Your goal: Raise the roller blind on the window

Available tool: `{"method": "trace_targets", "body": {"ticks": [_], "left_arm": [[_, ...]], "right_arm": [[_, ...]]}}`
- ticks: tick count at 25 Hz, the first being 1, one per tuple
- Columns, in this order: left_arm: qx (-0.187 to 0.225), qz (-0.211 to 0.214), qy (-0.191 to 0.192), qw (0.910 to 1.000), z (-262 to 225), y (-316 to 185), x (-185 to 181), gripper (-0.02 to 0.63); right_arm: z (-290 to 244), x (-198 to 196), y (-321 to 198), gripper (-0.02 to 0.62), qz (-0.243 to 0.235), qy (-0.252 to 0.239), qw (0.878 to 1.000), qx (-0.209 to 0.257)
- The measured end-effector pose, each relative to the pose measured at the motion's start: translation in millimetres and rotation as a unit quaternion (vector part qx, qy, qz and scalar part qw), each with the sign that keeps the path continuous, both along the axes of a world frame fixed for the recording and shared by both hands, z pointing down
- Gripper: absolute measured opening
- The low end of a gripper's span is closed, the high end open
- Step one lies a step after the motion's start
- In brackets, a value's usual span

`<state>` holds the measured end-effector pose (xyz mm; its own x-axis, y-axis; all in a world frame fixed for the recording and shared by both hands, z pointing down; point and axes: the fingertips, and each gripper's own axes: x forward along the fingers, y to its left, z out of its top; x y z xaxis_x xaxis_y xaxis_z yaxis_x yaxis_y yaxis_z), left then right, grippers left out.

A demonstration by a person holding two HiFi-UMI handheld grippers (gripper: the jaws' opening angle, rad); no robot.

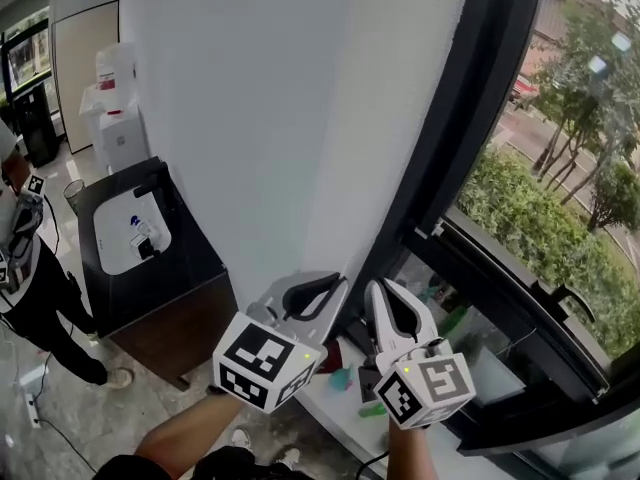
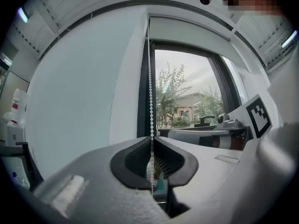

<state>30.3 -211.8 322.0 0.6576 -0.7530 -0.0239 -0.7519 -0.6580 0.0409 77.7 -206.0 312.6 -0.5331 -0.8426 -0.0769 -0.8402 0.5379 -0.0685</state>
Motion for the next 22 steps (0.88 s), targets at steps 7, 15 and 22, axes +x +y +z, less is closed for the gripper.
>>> {"method": "trace_targets", "body": {"ticks": [7, 15, 22], "left_arm": [[0.011, -0.01, -0.012, 0.9998, 10, 20, -6, 0.02], [0.004, -0.005, -0.009, 0.9999, 27, 31, -23, 0.02], [-0.003, 0.009, 0.007, 0.9999, 35, 49, -36, 0.035]], "right_arm": [[27, -11, 20, 0.006, 0.037, -0.001, 0.999, -0.015], [40, -32, 32, 0.006, 0.072, 0.008, 0.997, -0.022], [51, -43, 49, 0.006, 0.094, 0.005, 0.995, -0.034]]}}
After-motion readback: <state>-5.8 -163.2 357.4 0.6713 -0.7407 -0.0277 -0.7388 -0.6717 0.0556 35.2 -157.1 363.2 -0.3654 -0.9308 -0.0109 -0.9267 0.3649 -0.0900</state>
